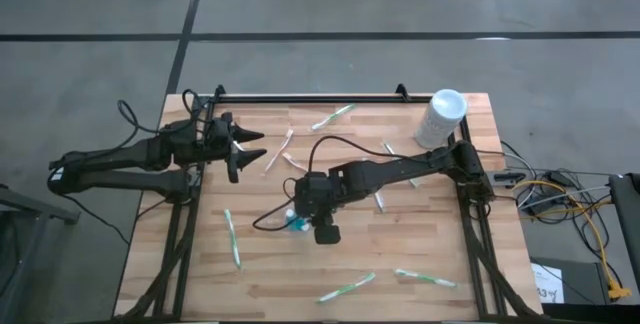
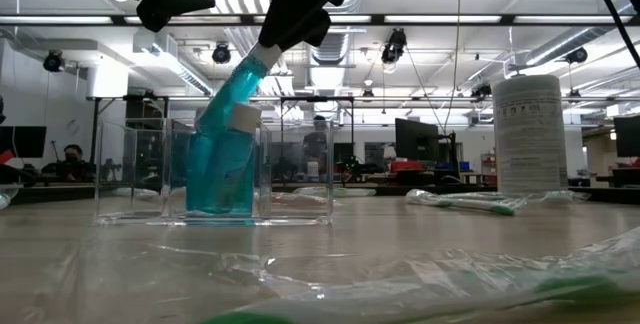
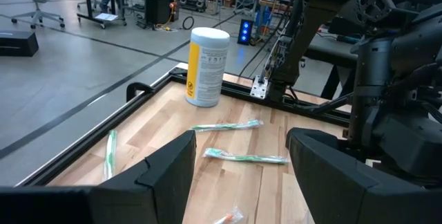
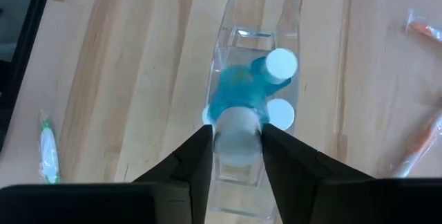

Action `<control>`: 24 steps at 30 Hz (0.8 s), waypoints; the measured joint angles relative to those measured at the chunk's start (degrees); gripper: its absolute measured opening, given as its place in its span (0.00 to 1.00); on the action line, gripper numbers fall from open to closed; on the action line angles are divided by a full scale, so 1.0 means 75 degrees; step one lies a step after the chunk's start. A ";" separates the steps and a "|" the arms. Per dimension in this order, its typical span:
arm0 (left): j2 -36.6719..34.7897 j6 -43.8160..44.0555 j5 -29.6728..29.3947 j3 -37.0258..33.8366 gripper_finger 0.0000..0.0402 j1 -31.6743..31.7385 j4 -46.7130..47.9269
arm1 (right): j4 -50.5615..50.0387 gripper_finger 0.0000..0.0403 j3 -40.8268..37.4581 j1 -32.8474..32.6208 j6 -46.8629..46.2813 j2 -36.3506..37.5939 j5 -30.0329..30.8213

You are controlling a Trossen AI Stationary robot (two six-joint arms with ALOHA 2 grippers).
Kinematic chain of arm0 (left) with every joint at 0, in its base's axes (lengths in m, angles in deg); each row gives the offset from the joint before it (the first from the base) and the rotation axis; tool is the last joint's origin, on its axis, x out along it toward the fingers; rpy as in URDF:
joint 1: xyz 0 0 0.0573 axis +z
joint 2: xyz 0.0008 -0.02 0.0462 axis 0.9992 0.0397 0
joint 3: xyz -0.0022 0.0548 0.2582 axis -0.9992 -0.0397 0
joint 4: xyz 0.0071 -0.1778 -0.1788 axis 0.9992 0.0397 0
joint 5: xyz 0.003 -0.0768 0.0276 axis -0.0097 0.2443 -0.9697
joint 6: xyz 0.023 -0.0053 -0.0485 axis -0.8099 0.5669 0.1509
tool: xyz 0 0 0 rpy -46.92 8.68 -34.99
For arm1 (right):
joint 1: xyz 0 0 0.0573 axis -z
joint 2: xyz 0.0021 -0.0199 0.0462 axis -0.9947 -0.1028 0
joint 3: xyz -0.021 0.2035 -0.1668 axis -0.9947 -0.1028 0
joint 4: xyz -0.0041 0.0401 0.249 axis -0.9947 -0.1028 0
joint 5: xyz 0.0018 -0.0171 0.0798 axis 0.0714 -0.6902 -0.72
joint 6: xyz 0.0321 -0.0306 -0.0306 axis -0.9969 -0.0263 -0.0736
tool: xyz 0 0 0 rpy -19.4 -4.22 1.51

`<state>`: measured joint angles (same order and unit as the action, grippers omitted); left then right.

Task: Pick & Place toothbrushing station
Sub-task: Put the blue mouthwash into the transparent organizer, then put the green toothbrush into the transparent organizer

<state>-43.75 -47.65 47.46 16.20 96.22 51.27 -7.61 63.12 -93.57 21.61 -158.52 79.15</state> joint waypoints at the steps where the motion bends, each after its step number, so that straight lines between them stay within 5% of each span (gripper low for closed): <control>1: 0.0000 0.0002 0.0000 0.0000 0.60 0.0001 0.0000 | -0.0003 0.32 0.0000 0.0000 -0.0006 0.0000 -0.0003; 14: 0.0000 0.0002 0.0008 0.0000 0.60 0.0000 0.0000 | -0.0209 0.37 0.0003 0.0000 -0.0032 0.0044 0.0068; 24: 0.0000 0.0002 0.0035 0.0000 0.60 0.0001 0.0000 | -0.0397 0.36 -0.0022 -0.0007 -0.0032 0.0899 0.1302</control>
<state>-43.75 -47.63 47.72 16.20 96.23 51.27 -10.59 62.95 -93.62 21.37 -151.78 88.92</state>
